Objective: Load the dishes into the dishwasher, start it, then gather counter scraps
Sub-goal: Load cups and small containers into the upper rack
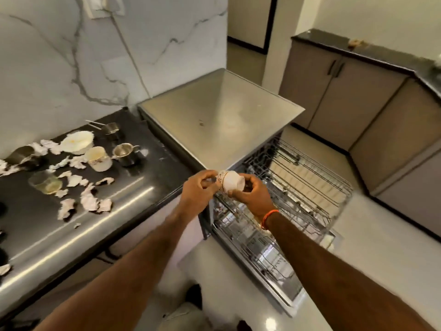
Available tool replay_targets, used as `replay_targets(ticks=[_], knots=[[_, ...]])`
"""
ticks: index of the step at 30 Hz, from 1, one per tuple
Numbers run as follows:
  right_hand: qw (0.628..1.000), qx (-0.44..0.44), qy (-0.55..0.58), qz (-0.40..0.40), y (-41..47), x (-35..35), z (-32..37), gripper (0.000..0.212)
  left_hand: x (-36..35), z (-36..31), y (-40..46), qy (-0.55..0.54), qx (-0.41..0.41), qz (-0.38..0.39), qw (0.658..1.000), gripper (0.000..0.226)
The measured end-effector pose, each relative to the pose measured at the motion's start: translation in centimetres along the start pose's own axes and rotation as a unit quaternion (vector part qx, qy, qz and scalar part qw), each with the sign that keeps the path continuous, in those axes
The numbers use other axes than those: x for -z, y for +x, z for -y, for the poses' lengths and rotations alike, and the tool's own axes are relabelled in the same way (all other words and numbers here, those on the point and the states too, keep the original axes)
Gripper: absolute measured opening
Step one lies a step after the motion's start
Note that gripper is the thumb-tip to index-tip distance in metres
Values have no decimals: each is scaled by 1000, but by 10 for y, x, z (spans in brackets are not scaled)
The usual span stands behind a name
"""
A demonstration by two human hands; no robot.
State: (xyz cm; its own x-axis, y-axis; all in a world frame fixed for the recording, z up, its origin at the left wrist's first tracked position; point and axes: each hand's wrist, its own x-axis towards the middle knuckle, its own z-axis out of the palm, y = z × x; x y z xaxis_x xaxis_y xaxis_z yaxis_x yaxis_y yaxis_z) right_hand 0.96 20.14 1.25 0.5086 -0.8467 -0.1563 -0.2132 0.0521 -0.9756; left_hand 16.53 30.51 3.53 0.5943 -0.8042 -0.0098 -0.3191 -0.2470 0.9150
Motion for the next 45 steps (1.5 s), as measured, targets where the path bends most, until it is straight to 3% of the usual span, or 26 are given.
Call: replay_targets(ticks=[5, 9, 19, 22, 26, 33, 40, 45], knots=[[995, -42, -49, -75, 6, 41, -39, 56, -72, -8, 22, 106, -51, 97, 988, 28], [983, -84, -104, -128, 26, 48, -79, 59, -109, 14, 58, 107, 19, 214, 971, 33], [938, -111, -330, -6, 126, 40, -182, 64, -182, 113, 154, 174, 150, 383, 895, 38], [923, -139, -359, 18, 145, 35, -207, 68, -202, 129, 175, 247, 156, 420, 859, 40], [904, -168, -391, 41, 157, 32, -227, 61, -222, 151, 189, 304, 142, 481, 810, 27], [839, -127, -520, 94, 160, 26, -244, 69, -232, 162, 196, 343, 130, 505, 782, 29], [829, -124, -536, 101, 154, 35, -240, 67, -226, 159, 183, 393, 52, 485, 780, 34], [839, -97, -530, 70, 138, 49, -218, 53, -207, 147, 164, 403, 3, 420, 813, 37]])
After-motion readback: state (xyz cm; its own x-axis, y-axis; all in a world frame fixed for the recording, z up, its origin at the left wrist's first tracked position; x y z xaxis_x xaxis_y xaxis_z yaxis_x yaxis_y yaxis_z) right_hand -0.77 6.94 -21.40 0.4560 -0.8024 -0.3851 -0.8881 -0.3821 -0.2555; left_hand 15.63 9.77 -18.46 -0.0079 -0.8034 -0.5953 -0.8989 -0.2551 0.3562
